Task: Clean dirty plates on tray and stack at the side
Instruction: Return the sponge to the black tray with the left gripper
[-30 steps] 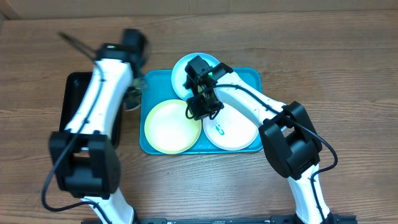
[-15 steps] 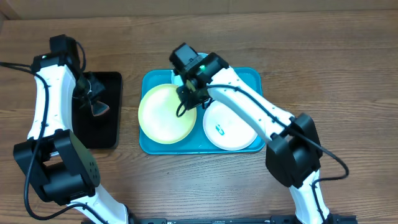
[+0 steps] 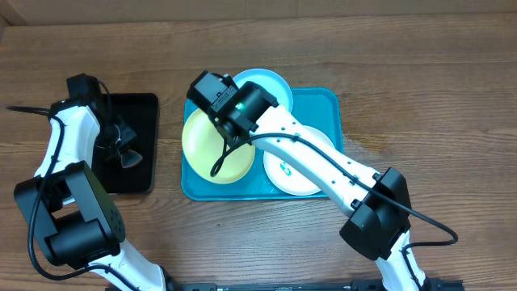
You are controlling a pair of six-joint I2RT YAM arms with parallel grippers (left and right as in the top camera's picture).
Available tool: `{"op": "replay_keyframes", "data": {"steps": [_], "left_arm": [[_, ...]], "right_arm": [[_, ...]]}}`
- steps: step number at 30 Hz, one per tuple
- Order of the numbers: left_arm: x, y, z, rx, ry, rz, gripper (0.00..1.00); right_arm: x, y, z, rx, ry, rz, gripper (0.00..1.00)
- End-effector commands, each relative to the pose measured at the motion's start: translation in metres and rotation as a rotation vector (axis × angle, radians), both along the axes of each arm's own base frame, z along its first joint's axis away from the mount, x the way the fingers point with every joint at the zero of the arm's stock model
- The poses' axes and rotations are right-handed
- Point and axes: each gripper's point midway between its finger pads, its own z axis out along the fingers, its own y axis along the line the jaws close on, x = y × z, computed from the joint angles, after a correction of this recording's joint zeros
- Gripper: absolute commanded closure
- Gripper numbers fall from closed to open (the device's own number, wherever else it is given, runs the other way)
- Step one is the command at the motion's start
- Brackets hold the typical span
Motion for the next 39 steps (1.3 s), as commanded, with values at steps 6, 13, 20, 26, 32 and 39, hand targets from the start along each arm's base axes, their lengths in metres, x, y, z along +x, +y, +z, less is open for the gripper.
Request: {"op": "replay_keyframes", "data": {"steps": [6,13,20,26,32,39], "left_arm": [[0.003,0.007,-0.002,0.017,-0.025,-0.017,0.89],[0.0,0.005,-0.013,0.019,-0.023,-0.036,0.83],[0.004,0.007,-0.011,0.024,-0.042,-0.026,0.2],[0.015,0.009,0.024,0.02,-0.067,0.007,0.18],[0.023,0.011,0.07,0.012,-0.089,0.044,0.2],[0.017,0.009,0.076,0.005,-0.064,0.044,0.0]], "right_arm": [[0.008,-0.024,0.056,-0.182,-0.261,-0.037,0.96],[-0.003,-0.022,0.071,-0.298,-0.359,-0.005,0.96],[-0.014,-0.01,0.086,-0.347,-0.457,0.027,0.96],[-0.017,-0.008,0.103,-0.404,-0.553,0.029,0.96],[-0.02,-0.006,0.108,-0.42,-0.582,0.033,0.96],[-0.017,-0.011,0.103,-0.36,-0.569,-0.032,0.96]]}}
